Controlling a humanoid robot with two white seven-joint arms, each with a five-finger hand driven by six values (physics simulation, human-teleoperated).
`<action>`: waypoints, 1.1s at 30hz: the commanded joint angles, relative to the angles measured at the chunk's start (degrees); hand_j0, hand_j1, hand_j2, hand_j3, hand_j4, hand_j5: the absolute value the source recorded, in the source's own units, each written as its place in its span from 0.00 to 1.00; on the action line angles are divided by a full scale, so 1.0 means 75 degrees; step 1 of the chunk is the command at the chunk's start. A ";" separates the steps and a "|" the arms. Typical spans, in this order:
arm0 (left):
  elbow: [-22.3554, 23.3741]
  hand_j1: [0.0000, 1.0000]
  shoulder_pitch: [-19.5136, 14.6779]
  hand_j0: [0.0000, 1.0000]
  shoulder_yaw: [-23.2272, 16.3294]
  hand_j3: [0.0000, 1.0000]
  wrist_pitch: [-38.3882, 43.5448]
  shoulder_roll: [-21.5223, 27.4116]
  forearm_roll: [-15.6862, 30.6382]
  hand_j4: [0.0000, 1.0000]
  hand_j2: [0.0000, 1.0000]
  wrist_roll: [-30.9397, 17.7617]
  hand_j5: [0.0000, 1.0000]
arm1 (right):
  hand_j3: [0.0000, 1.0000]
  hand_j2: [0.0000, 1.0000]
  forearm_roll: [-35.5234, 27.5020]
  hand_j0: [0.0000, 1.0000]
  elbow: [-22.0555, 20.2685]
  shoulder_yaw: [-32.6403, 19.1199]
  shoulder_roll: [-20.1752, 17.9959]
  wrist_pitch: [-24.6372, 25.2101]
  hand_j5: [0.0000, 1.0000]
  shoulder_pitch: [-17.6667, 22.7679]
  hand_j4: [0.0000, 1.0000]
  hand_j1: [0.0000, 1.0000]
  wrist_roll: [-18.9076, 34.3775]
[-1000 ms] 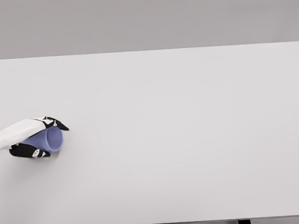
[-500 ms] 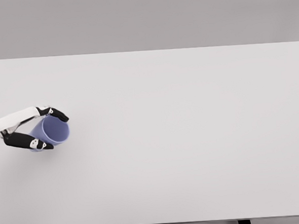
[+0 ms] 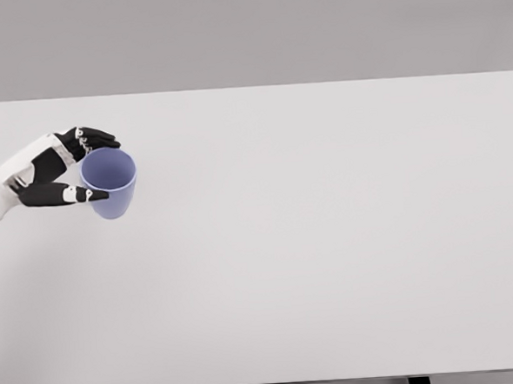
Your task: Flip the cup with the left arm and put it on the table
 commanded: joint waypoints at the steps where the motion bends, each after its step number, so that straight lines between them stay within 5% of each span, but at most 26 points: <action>1: 0.0207 0.72 0.0000 0.72 -0.0110 0.72 -0.0055 -0.0318 0.0096 0.72 0.72 -0.0005 0.72 | 1.00 1.00 -0.0007 1.00 0.0000 0.0000 0.0000 0.0004 1.00 0.0000 1.00 1.00 0.0001; 8: 0.0195 0.75 0.0000 0.75 -0.0227 0.75 -0.0066 -0.0353 0.0049 0.75 0.75 -0.0005 0.75 | 1.00 1.00 -0.0007 1.00 0.0000 0.0000 0.0000 0.0004 1.00 0.0000 1.00 1.00 0.0001; 14: 0.0195 1.00 0.0000 1.00 -0.0356 1.00 -0.0055 -0.0353 0.0014 1.00 1.00 -0.0005 1.00 | 1.00 1.00 0.0004 1.00 0.0000 0.0000 0.0000 -0.0008 1.00 0.0000 1.00 1.00 0.0001; 33: 0.0055 1.00 -0.0035 1.00 -0.0356 1.00 -0.0066 -0.0341 0.0073 1.00 1.00 -0.0005 1.00 | 1.00 1.00 0.0004 1.00 -0.0011 0.0000 0.0000 0.0004 1.00 0.0000 1.00 1.00 0.0001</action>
